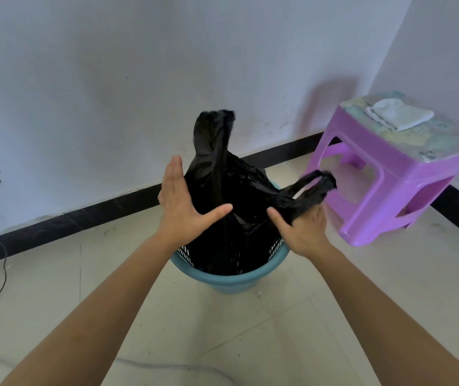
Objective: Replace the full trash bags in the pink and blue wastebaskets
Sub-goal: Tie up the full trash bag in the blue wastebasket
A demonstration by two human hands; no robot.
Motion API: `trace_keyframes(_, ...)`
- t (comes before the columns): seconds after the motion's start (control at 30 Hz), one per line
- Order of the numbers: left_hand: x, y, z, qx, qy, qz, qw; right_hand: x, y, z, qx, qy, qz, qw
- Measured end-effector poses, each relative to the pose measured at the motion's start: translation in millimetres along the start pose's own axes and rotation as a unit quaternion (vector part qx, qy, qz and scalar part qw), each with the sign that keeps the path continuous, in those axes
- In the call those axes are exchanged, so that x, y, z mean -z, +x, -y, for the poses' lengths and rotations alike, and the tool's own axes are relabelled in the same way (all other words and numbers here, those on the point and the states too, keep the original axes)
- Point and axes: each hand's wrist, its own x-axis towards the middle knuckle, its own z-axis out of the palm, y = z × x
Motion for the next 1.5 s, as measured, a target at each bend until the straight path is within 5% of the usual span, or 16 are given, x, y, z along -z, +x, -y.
trace_keyframes(0.07,-0.7,7.5,-7.7,0.028,-0.049,-0.004,0.998,3.8,8.9,7.0,-0.056,0.009,0.025,0.998)
trace_keyframes(0.13,0.2,16.2,-14.9,0.036,-0.068,-0.018,0.997,12.7,16.2,19.4,-0.018,0.029,0.021,0.999)
trace_keyframes(0.23,3.6,27.7,-21.9,0.035,-0.064,-0.042,0.997,25.7,18.4,46.9,0.08,0.205,-0.056,0.974)
trace_keyframes(0.33,5.8,36.1,-22.0,0.039,-0.108,-0.04,0.993,31.5,13.2,69.8,0.06,0.337,-0.036,0.939)
trace_keyframes(0.43,3.8,39.5,-15.4,0.073,-0.187,-0.017,0.979,31.3,18.1,73.7,0.03,0.358,0.006,0.933)
trace_keyframes(0.6,-1.3,36.1,1.9,0.146,-0.203,-0.01,0.968,38.4,13.6,89.7,0.048,0.41,-0.072,0.908)
trace_keyframes(0.7,-4.3,30.7,6.2,0.197,-0.271,-0.04,0.941,35.8,10.4,81.8,0.097,0.366,-0.057,0.924)
trace_keyframes(0.83,8.3,37.7,2.0,0.224,-0.322,-0.119,0.912,33.4,21.8,62.9,0.127,0.105,-0.024,0.986)
trace_keyframes(0.93,13.1,46.4,-8.2,0.237,-0.465,-0.118,0.844,32.3,25.9,63.7,0.066,0.148,0.074,0.984)
trace_keyframes(1.0,12.1,49.2,-15.7,0.265,-0.595,-0.104,0.752,34.1,23.2,65.8,0.015,0.235,0.139,0.962)
trace_keyframes(1.07,15.1,50.6,-17.4,0.294,-0.682,-0.078,0.665,37.3,23.0,61.7,-0.008,0.309,0.157,0.938)
trace_keyframes(1.13,21.4,49.6,-9.9,0.313,-0.708,-0.067,0.629,43.6,24.9,52.4,-0.025,0.375,0.151,0.915)
trace_keyframes(1.23,29.9,45.0,6.8,0.326,-0.706,-0.081,0.623,51.6,31.5,40.7,-0.086,0.49,0.111,0.861)
trace_keyframes(1.37,34.3,44.2,21.9,0.307,-0.723,-0.124,0.607,55.3,37.8,40.3,-0.082,0.523,0.022,0.848)
trace_keyframes(1.47,31.5,40.5,16.8,0.296,-0.642,-0.082,0.702,57.3,34.5,61.1,-0.046,0.607,0.059,0.791)
trace_keyframes(1.5,28.4,37.9,13.3,0.289,-0.61,-0.053,0.736,54.8,32.8,68.1,-0.032,0.578,0.075,0.812)
